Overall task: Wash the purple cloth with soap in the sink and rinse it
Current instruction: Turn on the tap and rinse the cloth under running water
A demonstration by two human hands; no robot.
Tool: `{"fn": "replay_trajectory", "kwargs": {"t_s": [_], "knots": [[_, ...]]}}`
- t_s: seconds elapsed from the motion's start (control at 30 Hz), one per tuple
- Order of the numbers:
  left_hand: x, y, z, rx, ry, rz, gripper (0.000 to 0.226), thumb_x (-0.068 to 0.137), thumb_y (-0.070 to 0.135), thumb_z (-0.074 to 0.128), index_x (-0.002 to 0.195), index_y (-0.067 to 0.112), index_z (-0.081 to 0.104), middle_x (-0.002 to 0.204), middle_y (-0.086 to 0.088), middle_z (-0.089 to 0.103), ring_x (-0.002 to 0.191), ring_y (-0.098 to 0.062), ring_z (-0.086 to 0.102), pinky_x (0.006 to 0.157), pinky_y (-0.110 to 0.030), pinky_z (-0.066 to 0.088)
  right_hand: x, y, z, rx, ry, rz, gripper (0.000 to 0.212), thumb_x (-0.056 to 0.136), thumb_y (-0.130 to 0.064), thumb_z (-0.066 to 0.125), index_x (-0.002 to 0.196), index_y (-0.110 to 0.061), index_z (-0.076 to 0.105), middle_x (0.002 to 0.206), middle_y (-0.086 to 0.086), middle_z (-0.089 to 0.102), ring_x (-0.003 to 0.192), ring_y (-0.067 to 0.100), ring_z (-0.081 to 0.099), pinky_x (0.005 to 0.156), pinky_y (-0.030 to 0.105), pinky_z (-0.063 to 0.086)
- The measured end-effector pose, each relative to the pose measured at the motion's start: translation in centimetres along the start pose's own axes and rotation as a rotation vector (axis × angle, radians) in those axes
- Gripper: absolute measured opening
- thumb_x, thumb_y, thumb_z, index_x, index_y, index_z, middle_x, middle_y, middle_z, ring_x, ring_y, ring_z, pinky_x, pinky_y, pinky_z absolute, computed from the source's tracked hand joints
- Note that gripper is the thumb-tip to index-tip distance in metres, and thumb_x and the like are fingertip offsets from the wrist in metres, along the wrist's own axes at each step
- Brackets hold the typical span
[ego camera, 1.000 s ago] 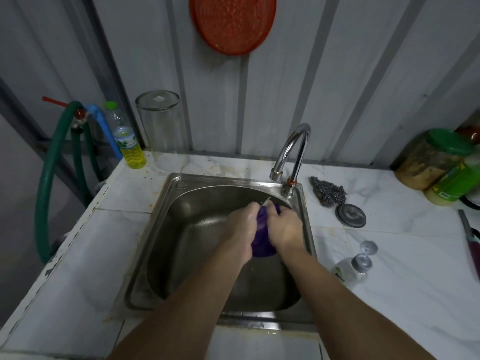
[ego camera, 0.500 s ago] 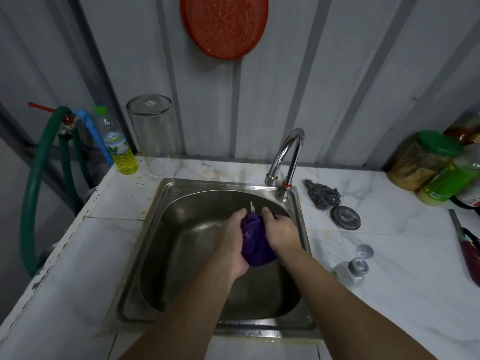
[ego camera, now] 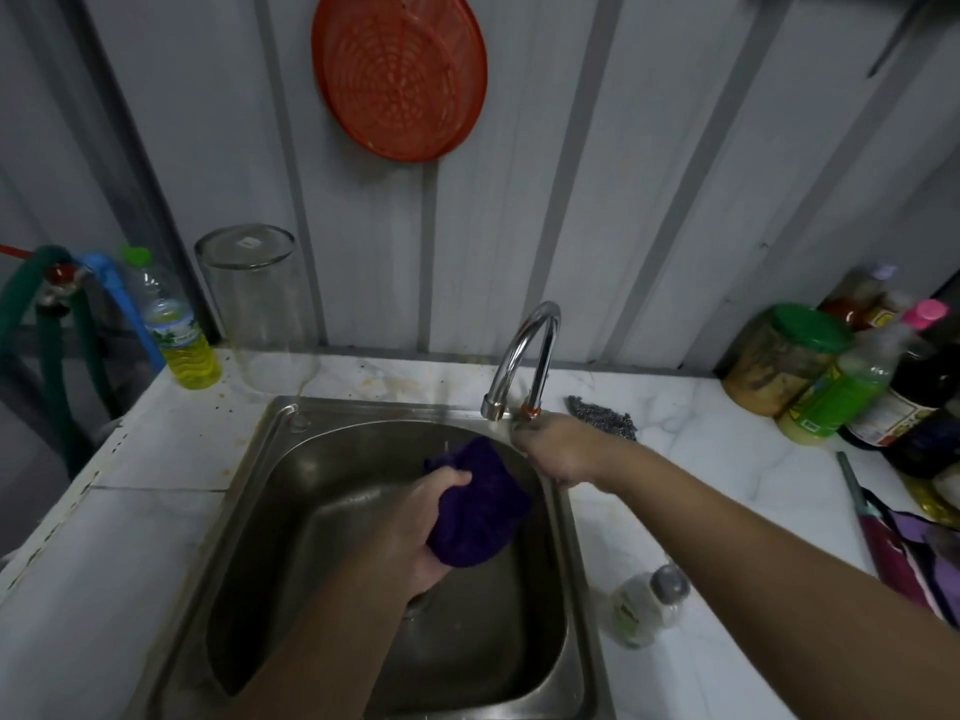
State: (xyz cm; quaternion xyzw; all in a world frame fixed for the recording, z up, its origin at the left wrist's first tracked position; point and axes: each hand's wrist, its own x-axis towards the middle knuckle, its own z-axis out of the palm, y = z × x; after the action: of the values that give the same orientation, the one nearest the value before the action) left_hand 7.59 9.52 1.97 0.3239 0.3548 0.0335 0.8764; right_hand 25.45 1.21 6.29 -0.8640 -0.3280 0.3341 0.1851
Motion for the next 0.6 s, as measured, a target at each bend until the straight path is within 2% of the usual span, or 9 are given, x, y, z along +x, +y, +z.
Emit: {"fn": "replay_trajectory", "kwargs": {"t_s": [0.07,0.17,0.23,0.3,0.33,0.4,0.5,0.6], "knots": [[0.6,-0.2,-0.1,-0.079,0.036,0.019,0.023,0.091,0.012,0.069,0.108,0.019,0.055,0.118,-0.022,0.065,0.103,-0.043,0.067,0.071,-0.048,0.062,1.4,1.6,-2.7,-0.302,0.035,-0.016,0.031,0.1,-0.022,0.044,0.109,-0.002,0.067,0.1,0.011,0.065,0.086,0.025,0.062,0.068,0.03,0.05],[1.7,-0.5,-0.1,-0.143,0.048,0.043,0.024,0.086,0.013,0.073,0.103,0.02,0.057,0.108,-0.022,0.072,0.093,-0.044,0.072,0.058,-0.045,0.065,4.5,4.0,-5.5,-0.559,0.128,-0.01,0.029,0.093,-0.006,0.046,0.119,-0.004,0.059,0.131,0.019,0.063,0.111,0.033,0.061,0.087,0.035,0.051],[2.5,-0.6,-0.1,-0.174,0.051,0.054,0.034,0.081,0.013,0.075,0.11,0.018,0.059,0.1,-0.023,0.079,0.087,-0.044,0.076,0.059,-0.047,0.065,6.6,5.3,-6.5,-0.64,0.172,-0.082,0.045,0.096,-0.003,0.045,0.141,-0.007,0.047,0.151,0.018,0.049,0.132,0.034,0.052,0.104,0.039,0.046],[3.3,-0.7,-0.2,-0.203,0.077,0.06,0.047,0.074,0.016,0.078,0.118,0.018,0.06,0.109,-0.023,0.077,0.095,-0.047,0.074,0.063,-0.049,0.065,8.2,6.2,-6.8,-0.717,0.143,-0.178,0.072,0.096,0.002,0.046,0.161,-0.015,0.021,0.169,0.01,0.022,0.149,0.032,0.035,0.119,0.043,0.035],[3.6,-0.7,-0.2,-0.209,0.093,0.062,0.054,0.072,0.017,0.079,0.121,0.019,0.06,0.117,-0.023,0.074,0.101,-0.047,0.072,0.065,-0.049,0.065,8.8,6.6,-6.8,-0.748,0.122,-0.224,0.082,0.094,0.005,0.046,0.163,-0.021,0.009,0.172,0.005,0.012,0.151,0.031,0.03,0.121,0.045,0.032],[4.3,-0.8,-0.2,-0.212,0.103,0.065,0.062,0.069,0.021,0.08,0.128,0.019,0.059,0.121,-0.022,0.073,0.105,-0.045,0.072,0.067,-0.047,0.064,9.7,7.1,-6.6,-0.799,0.105,-0.299,0.094,0.091,0.009,0.046,0.163,-0.029,-0.001,0.173,-0.001,0.004,0.152,0.031,0.029,0.12,0.047,0.034],[5.0,-1.1,-0.4,-0.218,0.098,0.094,0.063,0.068,0.024,0.08,0.128,0.018,0.061,0.106,-0.018,0.08,0.093,-0.041,0.077,0.066,-0.047,0.064,10.9,7.6,-6.3,-0.876,0.1,-0.354,0.095,0.089,0.009,0.048,0.163,-0.031,0.002,0.173,-0.001,0.008,0.148,0.034,0.035,0.117,0.049,0.038],[5.5,-1.1,-0.8,-0.227,0.136,0.115,0.066,0.067,0.024,0.081,0.129,0.02,0.06,0.109,-0.019,0.079,0.1,-0.045,0.074,0.07,-0.051,0.063,11.8,8.0,-6.3,-0.953,0.071,-0.393,0.088,0.093,0.005,0.046,0.163,-0.031,0.005,0.172,-0.004,0.011,0.143,0.035,0.04,0.113,0.05,0.041]]}}
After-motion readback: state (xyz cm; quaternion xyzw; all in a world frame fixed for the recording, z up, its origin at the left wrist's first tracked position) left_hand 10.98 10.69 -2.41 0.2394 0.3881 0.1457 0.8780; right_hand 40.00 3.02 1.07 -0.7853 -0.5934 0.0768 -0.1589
